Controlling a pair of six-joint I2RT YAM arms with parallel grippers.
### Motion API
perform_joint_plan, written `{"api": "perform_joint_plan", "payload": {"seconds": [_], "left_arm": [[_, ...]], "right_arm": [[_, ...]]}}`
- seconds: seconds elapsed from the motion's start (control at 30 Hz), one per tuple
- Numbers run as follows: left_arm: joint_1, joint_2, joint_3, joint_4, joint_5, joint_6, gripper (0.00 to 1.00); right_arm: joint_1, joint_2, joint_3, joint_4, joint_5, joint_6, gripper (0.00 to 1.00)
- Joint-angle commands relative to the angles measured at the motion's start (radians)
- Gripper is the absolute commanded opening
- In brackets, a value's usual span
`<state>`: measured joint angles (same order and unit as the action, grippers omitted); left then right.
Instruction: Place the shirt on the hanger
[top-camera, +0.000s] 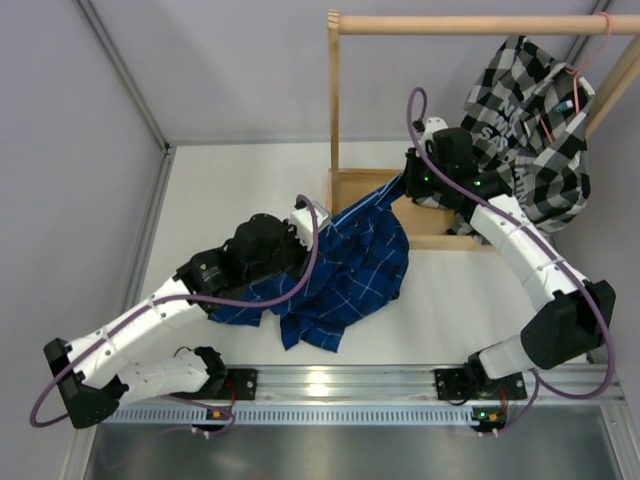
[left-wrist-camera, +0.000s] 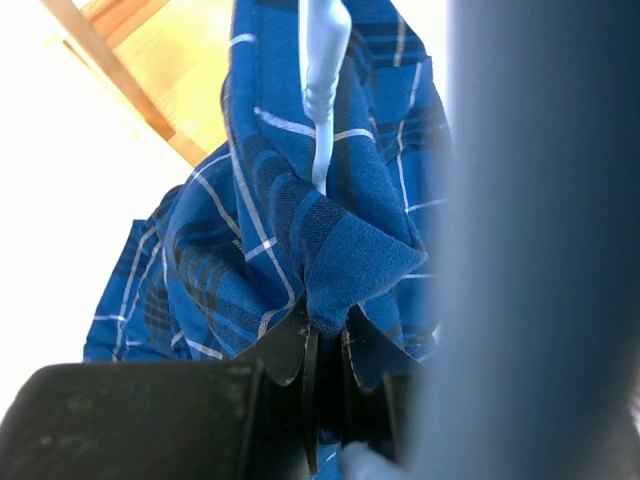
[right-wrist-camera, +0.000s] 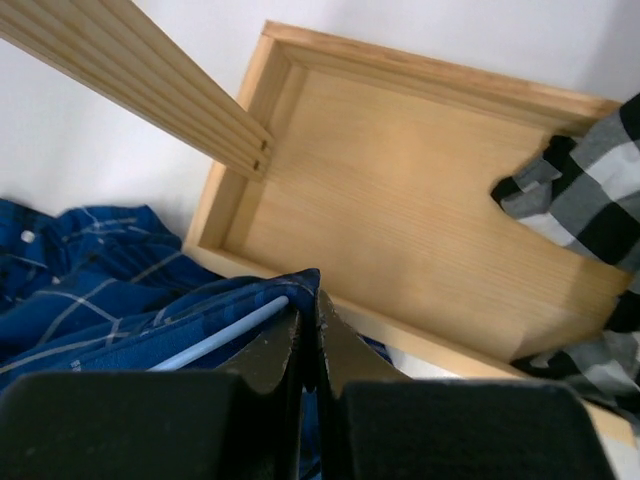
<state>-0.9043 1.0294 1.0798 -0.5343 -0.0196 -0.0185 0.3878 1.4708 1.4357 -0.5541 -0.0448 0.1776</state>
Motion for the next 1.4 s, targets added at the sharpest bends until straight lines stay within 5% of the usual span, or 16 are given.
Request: {"api": "perform_joint_plan", "payload": {"seconds": [0.0,0.27,0.53,0.77,1.03,1.37], "left_arm": [[-0.011,-0.031,-0.038,-0.165,-0.065,-0.106,0.00],[-0.011,-0.034,-0.078,-0.122,-0.097,-0.129,0.00],[-0.011,-0.019,-0.164,-0.171,-0.066,-0.104,0.00],[-0.011,0.044,-0.081,-0.243,-0.181,-0.061,0.00],[-0.011,0.081,0.037,-0.265,-0.129,0.008,0.00],[-0.011,0.100,-0.023,-0.274,-0.163,-0.037,0.00]], "right_arm": [[-0.113,-0.092,-0.073,0.333,-0.041,0.080,0.00],[-0.210,-0.144,-0.247,0.599,-0.199,0.223,0.00],[-0.179,-0.084,-0.117,0.390,-0.153,0.031,0.00],[0.009,-0.035,0.046,0.171,0.208,-0.147,0.00],[0.146,0.078,0.176,0.109,0.417,-0.233,0.00],[-0.010,0.102,0.227,0.138,0.287,-0.078,0.00]]}}
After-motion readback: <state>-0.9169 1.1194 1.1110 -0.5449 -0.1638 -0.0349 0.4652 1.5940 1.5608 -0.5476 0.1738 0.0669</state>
